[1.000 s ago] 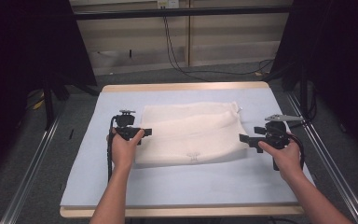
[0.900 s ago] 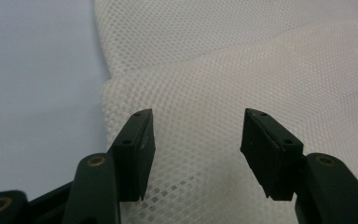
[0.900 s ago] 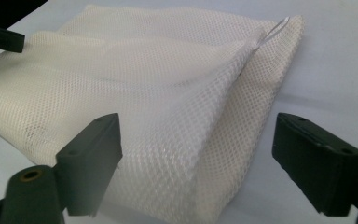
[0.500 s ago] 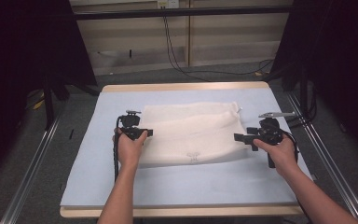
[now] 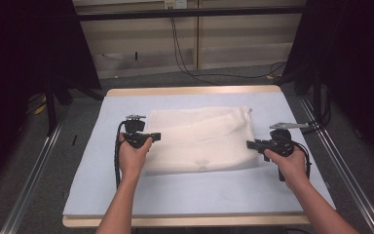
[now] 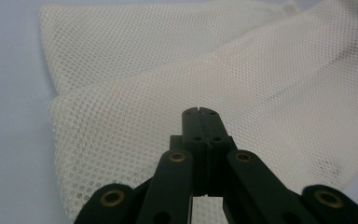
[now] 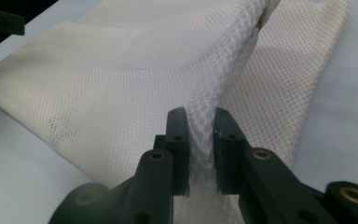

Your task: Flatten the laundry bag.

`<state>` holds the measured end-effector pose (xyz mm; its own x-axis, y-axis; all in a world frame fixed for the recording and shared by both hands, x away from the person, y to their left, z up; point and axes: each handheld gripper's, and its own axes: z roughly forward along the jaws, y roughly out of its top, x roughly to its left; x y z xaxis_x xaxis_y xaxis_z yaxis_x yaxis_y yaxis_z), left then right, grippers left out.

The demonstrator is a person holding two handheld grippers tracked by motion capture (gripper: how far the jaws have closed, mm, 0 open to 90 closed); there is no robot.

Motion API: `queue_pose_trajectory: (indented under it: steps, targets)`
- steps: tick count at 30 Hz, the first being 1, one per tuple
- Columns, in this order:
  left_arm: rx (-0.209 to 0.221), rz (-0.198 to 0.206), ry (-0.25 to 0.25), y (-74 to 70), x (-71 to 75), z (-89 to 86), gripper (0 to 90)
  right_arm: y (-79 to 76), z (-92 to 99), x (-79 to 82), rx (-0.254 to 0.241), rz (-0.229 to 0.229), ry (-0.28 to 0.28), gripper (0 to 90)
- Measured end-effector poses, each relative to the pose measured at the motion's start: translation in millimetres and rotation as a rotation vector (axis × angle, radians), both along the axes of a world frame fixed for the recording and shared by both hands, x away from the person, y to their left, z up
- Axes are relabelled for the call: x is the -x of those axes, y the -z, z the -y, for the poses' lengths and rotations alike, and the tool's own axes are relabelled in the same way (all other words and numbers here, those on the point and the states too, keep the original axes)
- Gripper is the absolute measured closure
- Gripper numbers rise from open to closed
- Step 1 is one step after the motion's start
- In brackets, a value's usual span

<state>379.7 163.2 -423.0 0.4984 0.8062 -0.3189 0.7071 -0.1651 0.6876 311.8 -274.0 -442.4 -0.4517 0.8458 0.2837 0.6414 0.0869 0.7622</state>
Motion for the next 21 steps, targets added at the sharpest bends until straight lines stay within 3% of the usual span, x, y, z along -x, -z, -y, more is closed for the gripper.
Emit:
queue_pose_trajectory:
  steps: [6, 9, 14, 15, 17, 21]
  targets:
    - [0.004, 0.021, -0.033, 1.2, 6.1, -18.6, 89.0, 0.5, -4.2, 2.7, 0.037, -0.005, 0.006, 79.8]
    - [-0.069, 0.021, -0.096, 6.1, 3.4, -23.4, 67.8, 1.9, -4.6, 3.4, 0.056, -0.005, 0.004, 80.0]
    - [-0.079, -0.005, -0.166, 15.7, -8.3, -29.5, 45.9, 7.1, -3.9, 2.6, 0.063, -0.011, 0.007, 79.9]
    - [-0.064, -0.018, -0.164, 19.3, -12.3, -30.6, 44.5, 7.9, -3.7, 2.1, 0.069, -0.013, 0.005, 79.9]
    - [-0.093, -0.026, -0.163, 24.2, -17.7, -31.5, 43.2, 10.4, -3.4, 0.4, 0.073, -0.014, 0.001, 80.0]
    - [-0.094, -0.037, -0.148, 34.5, -27.9, -30.5, 44.7, 12.2, -4.1, -0.7, 0.088, -0.02, -0.002, 80.1]
